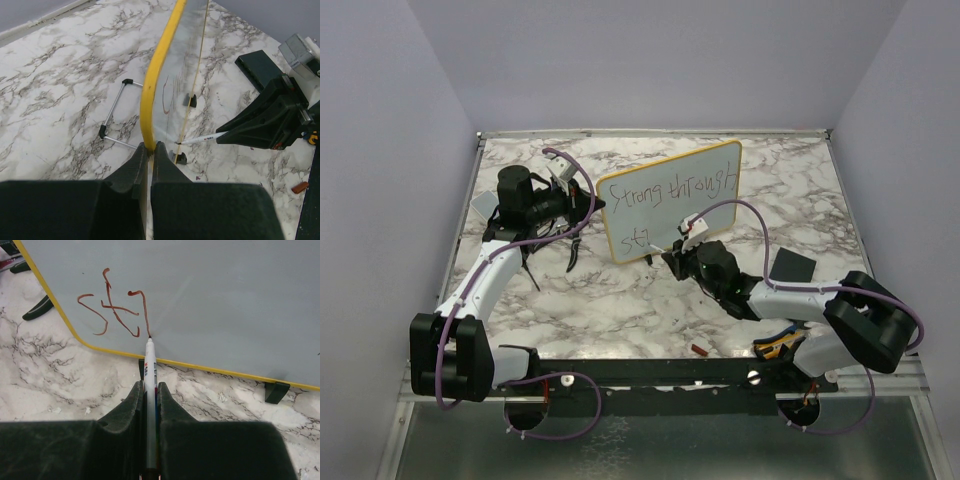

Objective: Write a sentence on the whiteboard

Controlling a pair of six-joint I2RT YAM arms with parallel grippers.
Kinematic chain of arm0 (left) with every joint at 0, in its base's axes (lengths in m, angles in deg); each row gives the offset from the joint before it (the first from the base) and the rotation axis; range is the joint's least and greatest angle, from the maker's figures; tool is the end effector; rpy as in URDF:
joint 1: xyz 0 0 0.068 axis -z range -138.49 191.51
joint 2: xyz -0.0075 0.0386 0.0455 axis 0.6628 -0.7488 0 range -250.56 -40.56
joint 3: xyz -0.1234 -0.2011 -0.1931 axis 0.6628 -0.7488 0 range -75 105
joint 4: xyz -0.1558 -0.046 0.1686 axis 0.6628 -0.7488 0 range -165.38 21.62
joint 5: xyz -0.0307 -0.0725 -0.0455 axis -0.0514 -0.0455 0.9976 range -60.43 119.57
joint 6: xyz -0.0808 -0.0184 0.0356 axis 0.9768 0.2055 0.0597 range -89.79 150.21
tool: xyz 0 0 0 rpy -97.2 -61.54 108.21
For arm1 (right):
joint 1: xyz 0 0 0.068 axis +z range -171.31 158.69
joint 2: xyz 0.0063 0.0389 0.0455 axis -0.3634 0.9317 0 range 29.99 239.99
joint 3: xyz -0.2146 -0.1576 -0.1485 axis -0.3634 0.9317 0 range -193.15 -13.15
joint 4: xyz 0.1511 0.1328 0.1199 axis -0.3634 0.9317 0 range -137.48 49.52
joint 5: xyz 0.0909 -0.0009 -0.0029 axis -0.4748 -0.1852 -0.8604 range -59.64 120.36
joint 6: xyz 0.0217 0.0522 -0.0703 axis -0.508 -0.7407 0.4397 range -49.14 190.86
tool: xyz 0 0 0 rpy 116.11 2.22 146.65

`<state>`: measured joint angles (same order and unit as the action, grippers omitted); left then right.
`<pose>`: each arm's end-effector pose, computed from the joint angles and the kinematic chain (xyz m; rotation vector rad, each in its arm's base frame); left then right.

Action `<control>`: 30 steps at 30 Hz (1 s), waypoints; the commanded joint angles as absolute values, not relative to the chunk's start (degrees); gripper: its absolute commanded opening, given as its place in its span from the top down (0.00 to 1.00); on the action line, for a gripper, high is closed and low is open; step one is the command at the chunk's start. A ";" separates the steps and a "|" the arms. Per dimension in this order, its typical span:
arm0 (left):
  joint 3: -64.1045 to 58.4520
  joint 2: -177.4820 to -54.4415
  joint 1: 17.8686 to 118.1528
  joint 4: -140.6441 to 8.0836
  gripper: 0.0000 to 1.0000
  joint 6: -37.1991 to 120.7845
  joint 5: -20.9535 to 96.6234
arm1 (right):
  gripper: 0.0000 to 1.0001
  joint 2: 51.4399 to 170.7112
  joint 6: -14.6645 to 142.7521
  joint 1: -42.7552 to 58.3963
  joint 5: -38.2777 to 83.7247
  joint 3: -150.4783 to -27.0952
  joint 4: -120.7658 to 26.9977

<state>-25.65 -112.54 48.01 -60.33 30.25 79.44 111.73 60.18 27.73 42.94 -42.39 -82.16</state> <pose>0.2634 -0.0920 0.3367 0.7096 1.6719 -0.8684 0.2109 0.2163 0.2261 -0.4800 1.8445 0.5078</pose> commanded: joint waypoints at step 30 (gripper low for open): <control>-26.66 -111.32 47.87 -60.20 1.00 28.63 78.09 | 0.99 103.91 62.13 27.47 49.12 -40.73 -85.51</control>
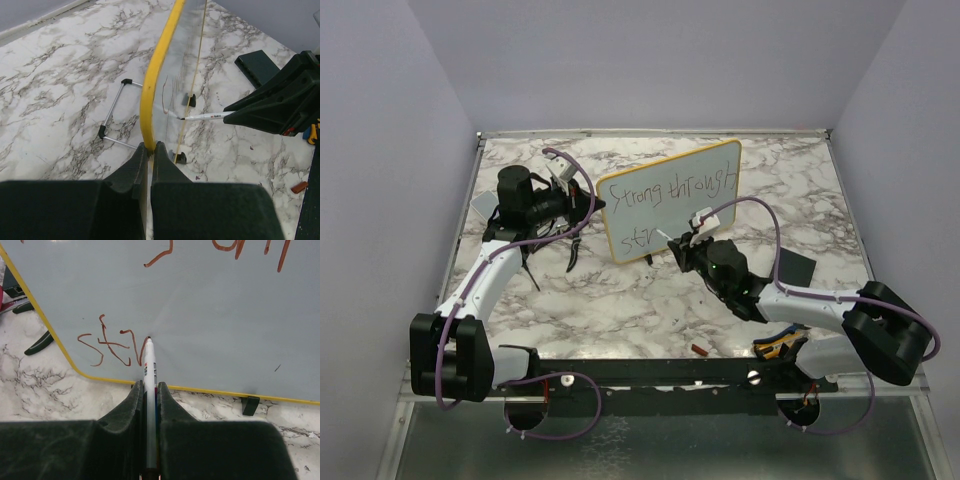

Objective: Write a sentence on the whiteboard

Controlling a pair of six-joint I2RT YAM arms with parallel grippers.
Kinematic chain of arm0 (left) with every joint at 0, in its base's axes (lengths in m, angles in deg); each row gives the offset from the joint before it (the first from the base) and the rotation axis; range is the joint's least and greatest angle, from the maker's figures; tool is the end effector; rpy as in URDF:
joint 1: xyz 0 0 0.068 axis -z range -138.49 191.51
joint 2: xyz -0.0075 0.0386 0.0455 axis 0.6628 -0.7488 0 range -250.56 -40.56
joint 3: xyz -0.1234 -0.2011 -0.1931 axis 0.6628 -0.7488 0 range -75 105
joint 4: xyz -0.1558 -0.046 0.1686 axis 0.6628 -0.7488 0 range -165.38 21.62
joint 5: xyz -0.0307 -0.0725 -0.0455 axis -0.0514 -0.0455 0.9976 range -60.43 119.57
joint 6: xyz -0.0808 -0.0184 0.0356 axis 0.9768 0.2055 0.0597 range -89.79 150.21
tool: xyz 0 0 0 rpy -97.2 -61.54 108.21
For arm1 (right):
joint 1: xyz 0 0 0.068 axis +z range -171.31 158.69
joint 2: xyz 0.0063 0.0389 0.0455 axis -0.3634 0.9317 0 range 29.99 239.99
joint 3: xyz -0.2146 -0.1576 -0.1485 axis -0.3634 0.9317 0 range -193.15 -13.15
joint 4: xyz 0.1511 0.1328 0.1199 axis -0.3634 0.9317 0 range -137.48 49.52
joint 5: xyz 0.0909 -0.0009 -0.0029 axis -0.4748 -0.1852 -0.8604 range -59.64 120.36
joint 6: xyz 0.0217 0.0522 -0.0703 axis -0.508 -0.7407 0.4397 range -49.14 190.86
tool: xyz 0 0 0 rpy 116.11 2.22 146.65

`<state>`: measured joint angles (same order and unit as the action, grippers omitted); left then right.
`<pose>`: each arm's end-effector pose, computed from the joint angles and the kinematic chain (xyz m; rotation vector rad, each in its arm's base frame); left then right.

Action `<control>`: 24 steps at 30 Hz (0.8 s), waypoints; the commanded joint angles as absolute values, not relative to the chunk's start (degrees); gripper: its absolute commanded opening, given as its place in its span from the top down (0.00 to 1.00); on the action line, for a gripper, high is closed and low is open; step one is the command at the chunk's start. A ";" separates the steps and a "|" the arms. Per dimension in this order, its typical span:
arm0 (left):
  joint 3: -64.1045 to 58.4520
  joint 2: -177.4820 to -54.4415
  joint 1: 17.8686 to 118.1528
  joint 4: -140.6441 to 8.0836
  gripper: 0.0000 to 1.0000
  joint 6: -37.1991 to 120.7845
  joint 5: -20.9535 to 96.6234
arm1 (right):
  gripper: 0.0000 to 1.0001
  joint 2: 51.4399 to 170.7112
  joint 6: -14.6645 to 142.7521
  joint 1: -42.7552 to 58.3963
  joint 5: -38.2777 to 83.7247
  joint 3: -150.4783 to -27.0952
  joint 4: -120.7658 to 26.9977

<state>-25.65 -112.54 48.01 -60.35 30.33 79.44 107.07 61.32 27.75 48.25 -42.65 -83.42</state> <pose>0.2634 -0.0920 0.3367 0.7084 1.6729 -0.8695 0.2093 0.2036 0.2538 -0.3853 1.7454 0.4637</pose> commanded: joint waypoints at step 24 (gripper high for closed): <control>-26.57 -111.66 47.93 -60.20 1.00 28.66 78.18 | 0.99 108.22 61.81 27.47 50.74 -41.45 -85.21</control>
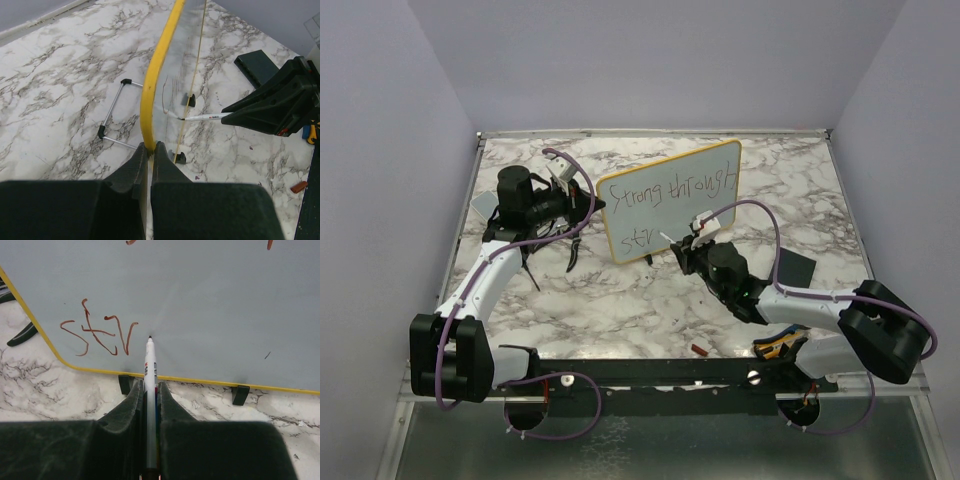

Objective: Write a sentence on the whiteboard

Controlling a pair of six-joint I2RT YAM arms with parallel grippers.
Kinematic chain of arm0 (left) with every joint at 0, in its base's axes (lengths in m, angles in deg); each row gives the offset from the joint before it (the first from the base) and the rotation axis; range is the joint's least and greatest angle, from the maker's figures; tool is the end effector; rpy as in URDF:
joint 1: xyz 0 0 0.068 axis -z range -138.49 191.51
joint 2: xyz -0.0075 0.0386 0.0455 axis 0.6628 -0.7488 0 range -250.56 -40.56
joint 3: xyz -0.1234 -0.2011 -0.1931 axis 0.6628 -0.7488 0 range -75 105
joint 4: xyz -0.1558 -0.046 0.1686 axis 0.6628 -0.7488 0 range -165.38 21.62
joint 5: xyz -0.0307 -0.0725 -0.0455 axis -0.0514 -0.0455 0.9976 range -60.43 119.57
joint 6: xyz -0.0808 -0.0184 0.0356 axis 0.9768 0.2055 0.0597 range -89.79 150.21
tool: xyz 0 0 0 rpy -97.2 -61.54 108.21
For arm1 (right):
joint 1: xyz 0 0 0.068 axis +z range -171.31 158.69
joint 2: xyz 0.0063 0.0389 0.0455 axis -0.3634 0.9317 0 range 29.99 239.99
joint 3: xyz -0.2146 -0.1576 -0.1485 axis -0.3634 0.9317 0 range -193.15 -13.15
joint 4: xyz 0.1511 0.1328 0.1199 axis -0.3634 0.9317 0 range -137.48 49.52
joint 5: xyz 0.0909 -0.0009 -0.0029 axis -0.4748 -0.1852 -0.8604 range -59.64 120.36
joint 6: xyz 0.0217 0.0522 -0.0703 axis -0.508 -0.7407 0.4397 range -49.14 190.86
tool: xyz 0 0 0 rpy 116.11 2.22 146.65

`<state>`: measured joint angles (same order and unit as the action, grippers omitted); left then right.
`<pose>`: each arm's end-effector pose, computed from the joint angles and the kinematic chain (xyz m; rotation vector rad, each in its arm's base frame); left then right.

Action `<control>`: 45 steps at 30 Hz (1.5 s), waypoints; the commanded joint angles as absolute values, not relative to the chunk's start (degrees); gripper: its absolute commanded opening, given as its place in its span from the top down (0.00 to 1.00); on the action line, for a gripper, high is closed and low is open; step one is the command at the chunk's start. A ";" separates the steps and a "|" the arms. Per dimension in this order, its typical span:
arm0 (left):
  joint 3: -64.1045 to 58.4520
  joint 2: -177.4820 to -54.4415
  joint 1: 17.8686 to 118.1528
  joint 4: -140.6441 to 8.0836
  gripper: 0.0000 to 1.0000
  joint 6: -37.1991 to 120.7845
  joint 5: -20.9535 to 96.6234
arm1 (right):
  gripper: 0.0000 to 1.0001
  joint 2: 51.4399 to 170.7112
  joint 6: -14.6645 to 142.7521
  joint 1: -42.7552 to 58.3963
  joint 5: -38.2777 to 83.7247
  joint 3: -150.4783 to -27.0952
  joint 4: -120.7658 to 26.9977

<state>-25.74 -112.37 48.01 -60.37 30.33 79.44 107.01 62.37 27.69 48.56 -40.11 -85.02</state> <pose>0.2626 -0.0919 0.3368 0.7087 1.6719 -0.8691 0.2058 0.1984 0.2434 -0.4027 1.7537 0.4379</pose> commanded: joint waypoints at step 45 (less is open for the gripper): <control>-26.65 -111.40 47.92 -60.10 1.00 28.63 78.26 | 0.99 108.75 60.88 27.47 57.13 -42.78 -82.12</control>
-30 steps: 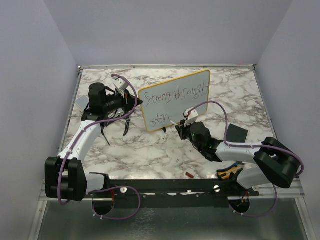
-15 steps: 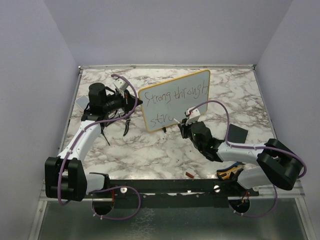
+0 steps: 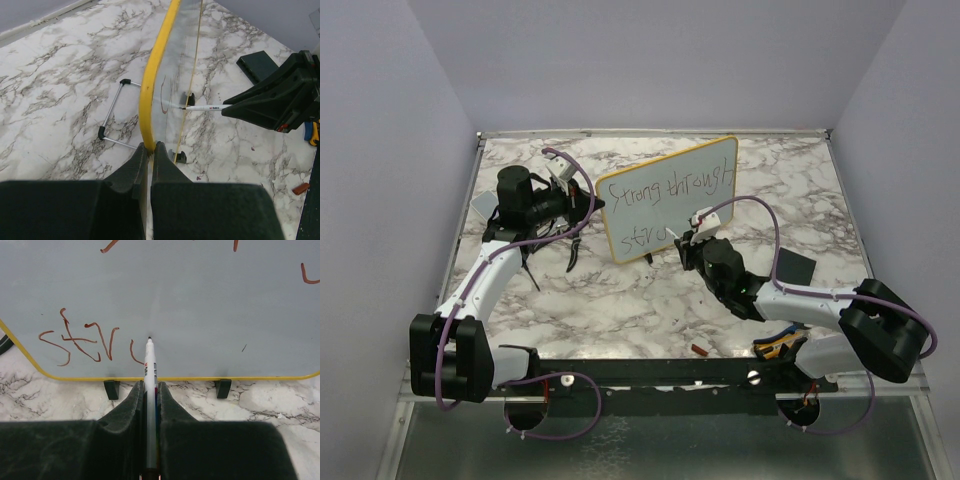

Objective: Write a sentence on the whiteboard

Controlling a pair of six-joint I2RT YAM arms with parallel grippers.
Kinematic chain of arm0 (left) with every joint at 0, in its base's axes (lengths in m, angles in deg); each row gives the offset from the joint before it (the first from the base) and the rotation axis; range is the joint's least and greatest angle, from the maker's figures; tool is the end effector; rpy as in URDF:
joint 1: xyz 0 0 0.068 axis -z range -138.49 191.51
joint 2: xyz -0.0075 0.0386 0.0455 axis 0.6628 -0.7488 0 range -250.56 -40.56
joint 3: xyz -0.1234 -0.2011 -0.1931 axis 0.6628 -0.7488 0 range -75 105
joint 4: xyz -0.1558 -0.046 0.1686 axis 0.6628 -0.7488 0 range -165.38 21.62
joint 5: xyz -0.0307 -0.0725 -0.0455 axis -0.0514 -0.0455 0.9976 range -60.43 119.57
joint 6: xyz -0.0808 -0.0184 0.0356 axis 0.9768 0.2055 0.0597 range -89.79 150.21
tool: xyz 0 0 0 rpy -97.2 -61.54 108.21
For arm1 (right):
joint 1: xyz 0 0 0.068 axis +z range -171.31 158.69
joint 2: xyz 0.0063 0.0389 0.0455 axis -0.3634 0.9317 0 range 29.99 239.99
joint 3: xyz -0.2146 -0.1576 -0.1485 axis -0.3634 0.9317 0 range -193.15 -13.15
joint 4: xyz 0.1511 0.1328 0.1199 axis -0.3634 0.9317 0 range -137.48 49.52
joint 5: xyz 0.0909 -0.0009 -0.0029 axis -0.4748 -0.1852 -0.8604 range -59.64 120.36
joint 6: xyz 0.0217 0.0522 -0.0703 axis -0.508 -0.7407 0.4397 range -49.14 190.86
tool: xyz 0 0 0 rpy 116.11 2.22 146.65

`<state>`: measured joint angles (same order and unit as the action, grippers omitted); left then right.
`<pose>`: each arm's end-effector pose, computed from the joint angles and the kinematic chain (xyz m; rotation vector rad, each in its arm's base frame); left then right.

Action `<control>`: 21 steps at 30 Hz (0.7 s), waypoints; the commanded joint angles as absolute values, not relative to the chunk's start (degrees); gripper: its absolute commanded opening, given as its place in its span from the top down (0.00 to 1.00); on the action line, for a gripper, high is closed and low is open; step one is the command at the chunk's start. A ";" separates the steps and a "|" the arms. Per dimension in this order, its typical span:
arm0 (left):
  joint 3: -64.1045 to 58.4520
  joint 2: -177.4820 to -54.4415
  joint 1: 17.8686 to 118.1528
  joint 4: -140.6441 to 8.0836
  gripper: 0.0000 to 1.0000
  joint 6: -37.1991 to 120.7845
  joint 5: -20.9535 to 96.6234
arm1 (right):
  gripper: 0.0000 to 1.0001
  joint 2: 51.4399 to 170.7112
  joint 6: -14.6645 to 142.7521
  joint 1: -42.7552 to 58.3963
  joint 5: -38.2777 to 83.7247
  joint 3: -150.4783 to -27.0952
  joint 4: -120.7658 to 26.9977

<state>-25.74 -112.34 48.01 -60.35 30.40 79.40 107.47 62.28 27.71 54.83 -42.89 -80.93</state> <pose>0.2625 -0.0919 0.3370 0.7074 1.6719 -0.8690 0.2139 0.1955 0.2478 -0.3345 1.7783 0.3290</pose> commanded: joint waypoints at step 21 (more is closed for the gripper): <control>-26.66 -111.30 47.87 -60.08 1.00 28.63 78.27 | 0.99 112.47 56.76 27.47 59.55 -41.79 -79.96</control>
<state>-25.74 -112.32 48.01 -60.35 30.40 79.40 110.50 57.76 27.71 55.95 -41.51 -80.76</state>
